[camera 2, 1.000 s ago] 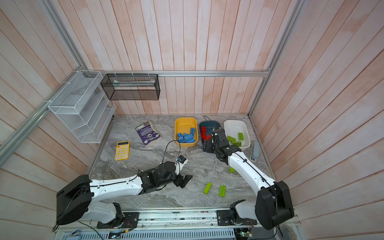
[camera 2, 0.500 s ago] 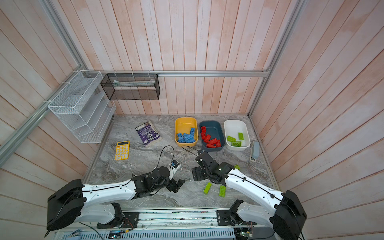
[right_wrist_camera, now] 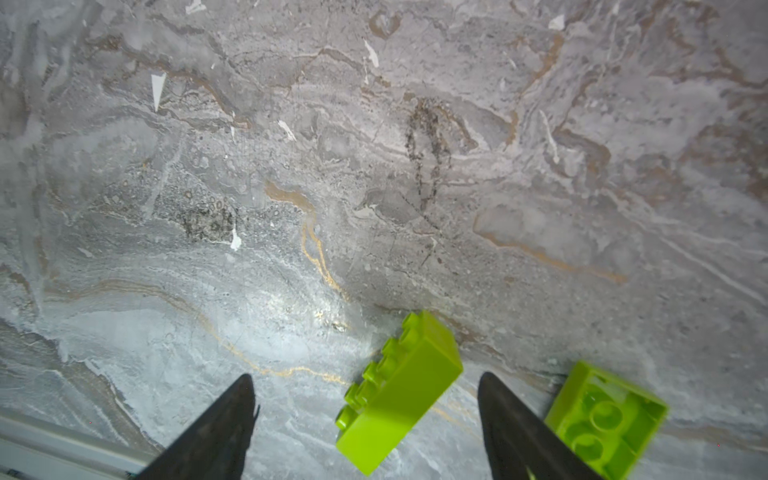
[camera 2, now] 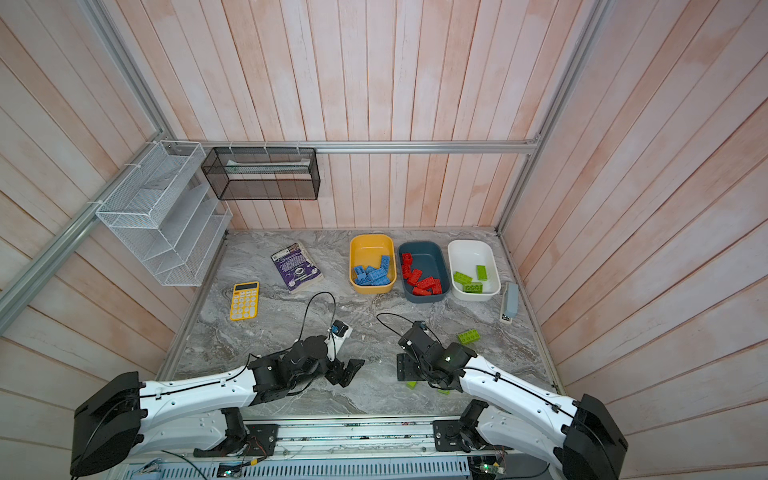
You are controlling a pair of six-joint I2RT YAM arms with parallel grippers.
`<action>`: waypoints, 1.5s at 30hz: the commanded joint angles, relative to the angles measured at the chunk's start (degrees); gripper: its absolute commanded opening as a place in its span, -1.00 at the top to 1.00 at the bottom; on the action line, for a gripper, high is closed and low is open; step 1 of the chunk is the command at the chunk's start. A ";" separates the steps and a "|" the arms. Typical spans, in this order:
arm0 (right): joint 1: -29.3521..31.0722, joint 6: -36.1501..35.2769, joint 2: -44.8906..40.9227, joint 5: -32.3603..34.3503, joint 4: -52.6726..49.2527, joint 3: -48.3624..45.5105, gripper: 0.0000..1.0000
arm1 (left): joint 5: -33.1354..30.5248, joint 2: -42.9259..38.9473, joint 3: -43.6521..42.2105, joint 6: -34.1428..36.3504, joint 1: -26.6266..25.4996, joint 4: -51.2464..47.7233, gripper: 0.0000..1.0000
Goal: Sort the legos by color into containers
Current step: 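Lower the right gripper and grasp another lime-green brick, then carry the lime-green brick to the white tub and release it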
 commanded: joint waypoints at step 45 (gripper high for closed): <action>-15.89 -8.76 14.94 3.15 9.40 20.10 0.74 | -0.29 0.48 4.24 3.37 1.83 4.91 -0.93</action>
